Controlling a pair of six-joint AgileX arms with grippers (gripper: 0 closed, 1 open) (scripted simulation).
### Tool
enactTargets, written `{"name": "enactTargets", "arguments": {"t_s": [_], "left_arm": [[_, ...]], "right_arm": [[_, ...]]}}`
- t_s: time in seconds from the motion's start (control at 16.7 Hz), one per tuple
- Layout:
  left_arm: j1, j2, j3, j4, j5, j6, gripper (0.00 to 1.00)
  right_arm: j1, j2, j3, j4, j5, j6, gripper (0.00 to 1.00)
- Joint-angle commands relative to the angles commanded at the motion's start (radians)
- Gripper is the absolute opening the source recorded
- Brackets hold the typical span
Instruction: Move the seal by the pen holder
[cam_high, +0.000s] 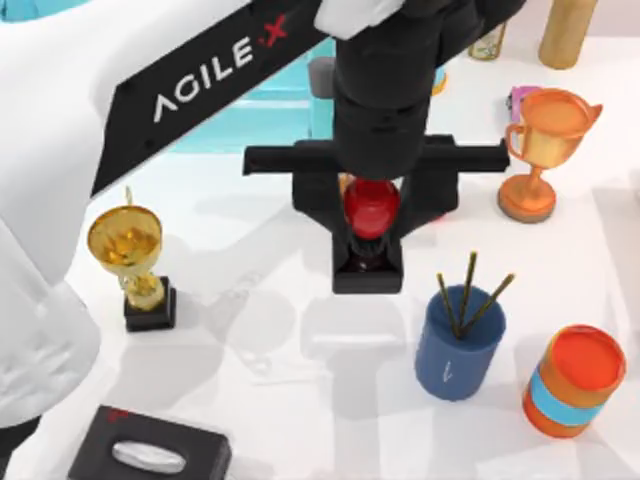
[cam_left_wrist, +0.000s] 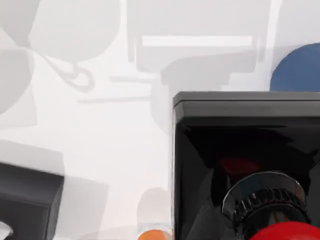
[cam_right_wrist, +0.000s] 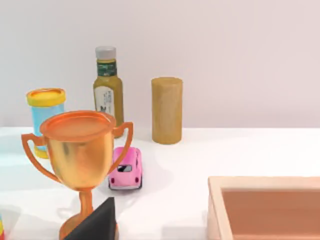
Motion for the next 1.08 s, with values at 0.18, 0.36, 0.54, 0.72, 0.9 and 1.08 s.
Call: {"name": "enactTargets", "arguments": {"t_s": [0.18, 0.36, 0.54, 0.72, 0.9, 1.08], "left_arm": [[-0.003, -0.014, -0.054, 0.039, 0.001, 0.000, 0.00], [-0.004, -0.024, -0.097, 0.071, 0.001, -0.002, 0.00], [-0.004, -0.024, -0.097, 0.071, 0.001, -0.002, 0.00], [-0.004, -0.024, -0.097, 0.071, 0.001, -0.002, 0.23], [-0.004, -0.024, -0.097, 0.071, 0.001, -0.002, 0.45], [-0.004, -0.024, -0.097, 0.071, 0.001, -0.002, 0.68]], "right_arm": [[0.000, 0.000, 0.000, 0.000, 0.000, 0.000, 1.00], [0.000, 0.000, 0.000, 0.000, 0.000, 0.000, 1.00], [0.000, 0.000, 0.000, 0.000, 0.000, 0.000, 1.00], [0.000, 0.000, 0.000, 0.000, 0.000, 0.000, 1.00], [0.000, 0.000, 0.000, 0.000, 0.000, 0.000, 1.00], [0.000, 0.000, 0.000, 0.000, 0.000, 0.000, 1.00]]}}
